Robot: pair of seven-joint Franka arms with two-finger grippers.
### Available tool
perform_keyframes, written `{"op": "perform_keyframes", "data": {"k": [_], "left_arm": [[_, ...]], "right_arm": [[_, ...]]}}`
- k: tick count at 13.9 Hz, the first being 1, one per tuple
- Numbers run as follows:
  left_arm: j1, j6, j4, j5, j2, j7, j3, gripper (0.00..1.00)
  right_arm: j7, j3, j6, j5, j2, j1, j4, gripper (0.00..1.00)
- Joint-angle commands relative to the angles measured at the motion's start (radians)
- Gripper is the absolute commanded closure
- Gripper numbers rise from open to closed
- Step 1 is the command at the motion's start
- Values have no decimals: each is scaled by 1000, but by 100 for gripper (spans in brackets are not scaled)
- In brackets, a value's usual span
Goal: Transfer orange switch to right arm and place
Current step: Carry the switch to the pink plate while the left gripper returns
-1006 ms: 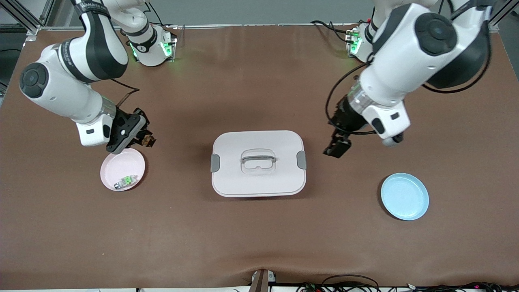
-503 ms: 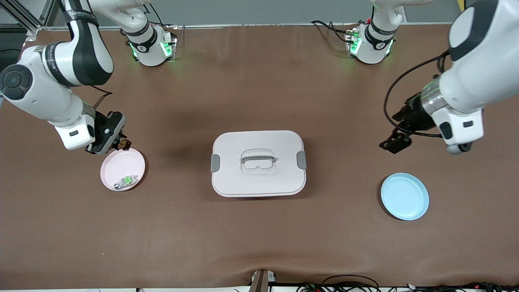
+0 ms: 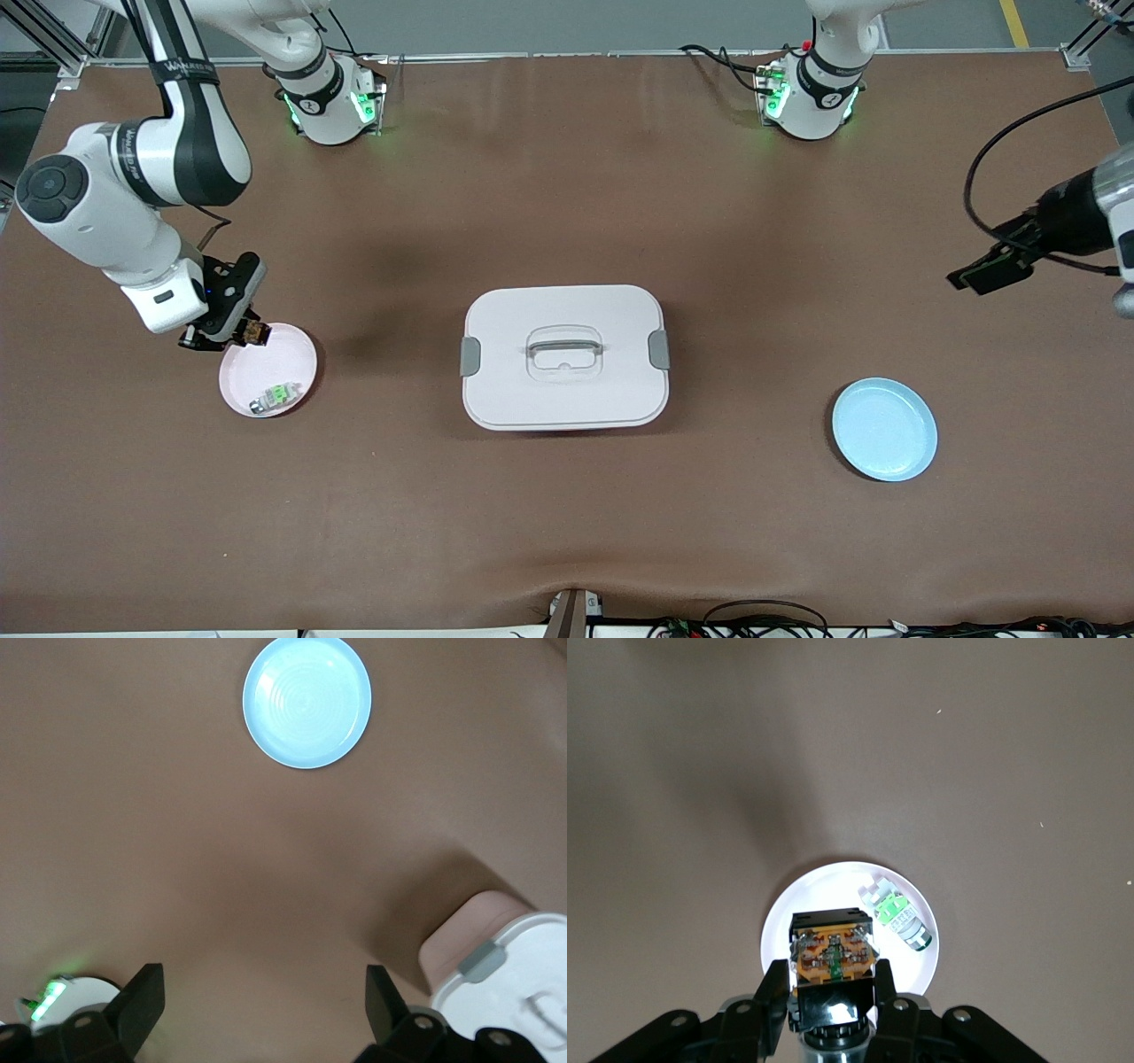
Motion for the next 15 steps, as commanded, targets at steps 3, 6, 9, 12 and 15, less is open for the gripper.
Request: {"op": "perform_keyframes", "data": {"k": [3, 6, 9, 12, 15], "left_arm": [[41, 0, -104, 15, -89, 245, -11, 0], [42, 7, -140, 15, -113, 312, -11, 0], [42, 56, -247, 15, -183, 337, -17, 0], [41, 139, -365, 14, -257, 393, -19, 0], [38, 161, -350, 15, -245, 418, -19, 0]], "right_arm": [[-107, 15, 95, -43, 35, -55, -27, 100], [-145, 15, 168, -43, 96, -75, -38, 100], [-219, 19, 231, -37, 163, -132, -38, 100], [-270, 23, 305, -27, 216, -164, -44, 100], [-276, 26, 357, -23, 264, -182, -45, 100]]}}
